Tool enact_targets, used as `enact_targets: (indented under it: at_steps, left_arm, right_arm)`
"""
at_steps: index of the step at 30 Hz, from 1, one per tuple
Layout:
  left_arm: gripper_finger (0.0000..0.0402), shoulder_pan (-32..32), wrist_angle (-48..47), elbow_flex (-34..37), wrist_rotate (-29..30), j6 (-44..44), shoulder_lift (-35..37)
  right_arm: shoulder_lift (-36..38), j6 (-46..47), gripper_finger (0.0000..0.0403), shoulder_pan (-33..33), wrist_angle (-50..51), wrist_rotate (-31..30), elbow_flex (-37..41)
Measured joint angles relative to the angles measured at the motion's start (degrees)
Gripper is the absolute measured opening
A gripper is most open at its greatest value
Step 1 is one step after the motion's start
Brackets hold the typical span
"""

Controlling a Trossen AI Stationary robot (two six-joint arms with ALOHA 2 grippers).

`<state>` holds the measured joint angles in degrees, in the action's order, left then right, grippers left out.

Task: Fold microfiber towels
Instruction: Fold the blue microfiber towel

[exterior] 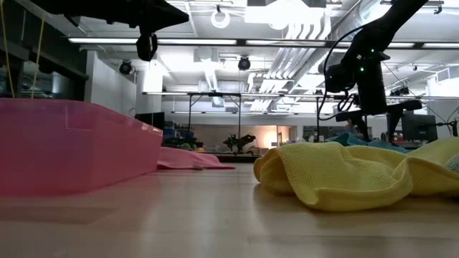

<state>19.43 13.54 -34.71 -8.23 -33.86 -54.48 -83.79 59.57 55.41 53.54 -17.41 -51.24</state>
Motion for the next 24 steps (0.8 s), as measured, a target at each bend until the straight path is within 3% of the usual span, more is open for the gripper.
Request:
enact_targets:
  at_steps: [14,19,24]
  left_arm:
    - [0.0001,0.1,0.0,0.0,0.0,-0.3,0.0]
    - [0.0001,0.1,0.0,0.0,0.0,-0.5,0.0]
    - [0.0001,0.1,0.1,0.0,0.1,-0.5,0.0]
  right_arm:
    - [0.0,-1.2,0.0197,0.0,2.1,-0.1,0.0]
    - [0.5,-3.0,0.0142,-0.1,2.9,-0.5,0.0]
    - [3.2,-5.0,0.0049,-0.9,2.5,-2.6,0.0]
